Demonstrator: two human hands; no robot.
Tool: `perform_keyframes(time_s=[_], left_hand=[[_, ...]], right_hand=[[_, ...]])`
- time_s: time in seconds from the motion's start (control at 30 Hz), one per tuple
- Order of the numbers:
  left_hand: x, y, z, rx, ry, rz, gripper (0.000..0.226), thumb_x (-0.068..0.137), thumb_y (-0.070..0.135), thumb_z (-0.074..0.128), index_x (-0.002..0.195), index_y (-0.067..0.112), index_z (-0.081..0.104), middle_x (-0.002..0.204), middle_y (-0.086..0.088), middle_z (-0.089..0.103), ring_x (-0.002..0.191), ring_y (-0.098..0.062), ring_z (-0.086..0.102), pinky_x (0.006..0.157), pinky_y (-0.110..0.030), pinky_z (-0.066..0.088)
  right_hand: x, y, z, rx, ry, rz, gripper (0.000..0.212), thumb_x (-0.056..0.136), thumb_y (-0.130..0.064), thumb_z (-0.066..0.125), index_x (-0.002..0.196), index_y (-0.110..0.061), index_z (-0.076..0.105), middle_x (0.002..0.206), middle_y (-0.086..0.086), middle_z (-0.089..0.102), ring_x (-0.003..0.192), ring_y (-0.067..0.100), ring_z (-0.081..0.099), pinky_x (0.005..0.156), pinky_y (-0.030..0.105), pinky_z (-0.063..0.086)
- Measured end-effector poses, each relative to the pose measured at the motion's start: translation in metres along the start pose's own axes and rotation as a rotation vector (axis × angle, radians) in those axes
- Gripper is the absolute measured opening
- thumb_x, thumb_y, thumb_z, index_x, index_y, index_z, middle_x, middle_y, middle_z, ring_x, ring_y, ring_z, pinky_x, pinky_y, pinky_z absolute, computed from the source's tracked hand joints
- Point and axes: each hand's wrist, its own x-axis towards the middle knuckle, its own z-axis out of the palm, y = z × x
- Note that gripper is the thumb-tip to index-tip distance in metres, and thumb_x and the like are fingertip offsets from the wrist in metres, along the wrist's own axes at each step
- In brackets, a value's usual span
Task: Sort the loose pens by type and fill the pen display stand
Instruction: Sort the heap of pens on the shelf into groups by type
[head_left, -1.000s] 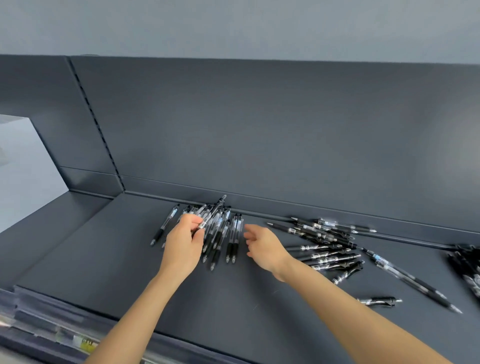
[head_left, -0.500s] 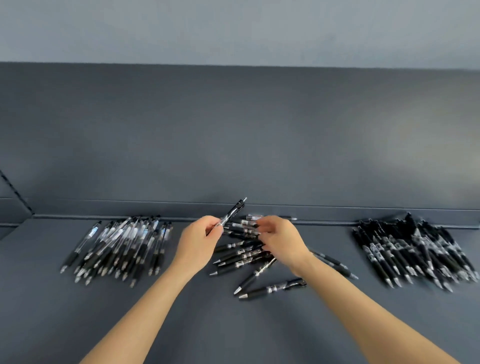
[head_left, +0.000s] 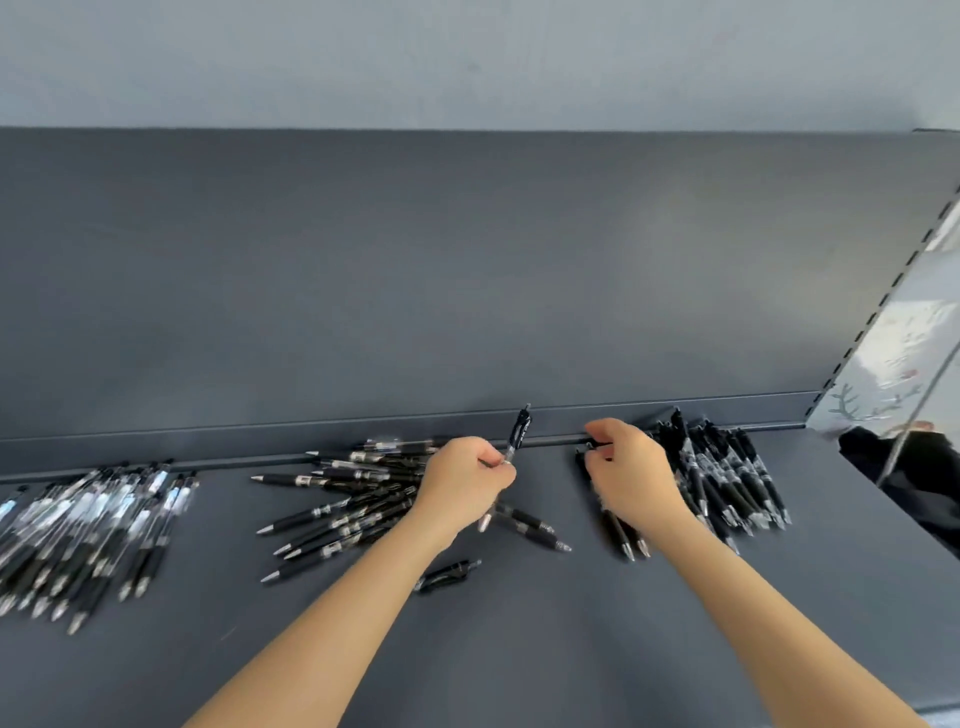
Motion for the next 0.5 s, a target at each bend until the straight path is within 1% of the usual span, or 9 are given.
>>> perform_keyframes(time_s=[0.03, 0.07, 0.1, 0.17, 0.23, 0.3, 0.37, 0.43, 0.5], left_hand=[[0.003, 0.005, 0.012, -0.011, -0.039, -0.015, 0.013, 0.084, 0.019, 0.064, 0.090, 0.008, 0.068, 0.082, -0.007, 0.066, 0.073, -0.017, 0.057, 0.070, -0.031, 0.054], [0.006, 0.011, 0.023, -0.033, -0.081, -0.036, 0.017, 0.084, 0.017, 0.064, 0.092, 0.003, 0.067, 0.080, -0.007, 0.062, 0.070, -0.018, 0.055, 0.068, -0.029, 0.056], [0.007, 0.017, 0.035, -0.058, -0.124, -0.063, 0.020, 0.084, 0.016, 0.065, 0.095, 0.000, 0.066, 0.080, -0.006, 0.058, 0.069, -0.017, 0.054, 0.062, -0.025, 0.056], [0.010, 0.028, 0.055, -0.099, -0.185, -0.110, 0.019, 0.085, 0.014, 0.067, 0.098, 0.000, 0.066, 0.082, -0.004, 0.057, 0.067, -0.015, 0.055, 0.055, -0.018, 0.052], [0.014, 0.037, 0.071, -0.129, -0.216, -0.127, 0.017, 0.086, 0.016, 0.069, 0.096, 0.002, 0.067, 0.083, -0.004, 0.061, 0.067, -0.013, 0.059, 0.054, -0.017, 0.054], [0.018, 0.041, 0.081, -0.155, -0.242, -0.117, 0.020, 0.089, 0.018, 0.067, 0.098, 0.000, 0.067, 0.089, -0.010, 0.068, 0.071, -0.015, 0.065, 0.062, -0.021, 0.058], [0.021, 0.041, 0.085, -0.162, -0.255, -0.098, 0.020, 0.091, 0.017, 0.061, 0.102, 0.001, 0.067, 0.099, -0.015, 0.069, 0.084, -0.020, 0.069, 0.073, -0.027, 0.060], [0.021, 0.039, 0.082, -0.137, -0.256, -0.066, 0.018, 0.093, 0.013, 0.056, 0.107, 0.005, 0.065, 0.104, -0.011, 0.068, 0.094, -0.022, 0.068, 0.077, -0.026, 0.058], [0.020, 0.034, 0.076, -0.126, -0.260, -0.040, 0.024, 0.093, 0.010, 0.054, 0.116, 0.008, 0.062, 0.105, -0.006, 0.066, 0.097, -0.020, 0.067, 0.076, -0.023, 0.057]], right_hand=[[0.001, 0.008, -0.007, -0.001, 0.005, 0.020, 0.039, 0.088, -0.005, 0.048, 0.126, -0.008, 0.056, 0.123, 0.011, 0.060, 0.109, 0.025, 0.057, 0.089, 0.023, 0.039], [0.002, 0.016, -0.014, -0.002, 0.006, 0.041, 0.040, 0.089, -0.005, 0.048, 0.128, -0.009, 0.055, 0.125, 0.010, 0.059, 0.110, 0.025, 0.057, 0.088, 0.022, 0.038], [0.003, 0.024, -0.020, -0.004, 0.005, 0.057, 0.041, 0.089, -0.005, 0.047, 0.129, -0.009, 0.054, 0.127, 0.010, 0.058, 0.111, 0.024, 0.056, 0.088, 0.022, 0.037], [0.003, 0.036, -0.029, 0.001, 0.007, 0.081, 0.043, 0.090, -0.005, 0.047, 0.132, -0.010, 0.052, 0.129, 0.009, 0.057, 0.113, 0.023, 0.055, 0.089, 0.022, 0.036], [0.003, 0.044, -0.035, 0.008, 0.019, 0.095, 0.043, 0.090, -0.005, 0.047, 0.132, -0.010, 0.051, 0.129, 0.009, 0.057, 0.116, 0.023, 0.054, 0.091, 0.023, 0.036], [0.003, 0.050, -0.040, 0.004, 0.036, 0.098, 0.043, 0.089, -0.005, 0.047, 0.132, -0.010, 0.051, 0.129, 0.008, 0.057, 0.117, 0.023, 0.054, 0.093, 0.024, 0.037], [0.002, 0.054, -0.044, 0.002, 0.045, 0.097, 0.043, 0.089, -0.005, 0.047, 0.132, -0.009, 0.051, 0.129, 0.008, 0.058, 0.116, 0.023, 0.054, 0.094, 0.025, 0.038], [0.002, 0.056, -0.045, 0.000, 0.041, 0.092, 0.043, 0.090, -0.005, 0.046, 0.132, -0.009, 0.051, 0.130, 0.008, 0.057, 0.117, 0.023, 0.054, 0.095, 0.026, 0.038], [0.001, 0.055, -0.043, -0.004, 0.032, 0.081, 0.043, 0.090, -0.005, 0.046, 0.132, -0.009, 0.051, 0.130, 0.008, 0.057, 0.118, 0.023, 0.053, 0.095, 0.025, 0.038]])
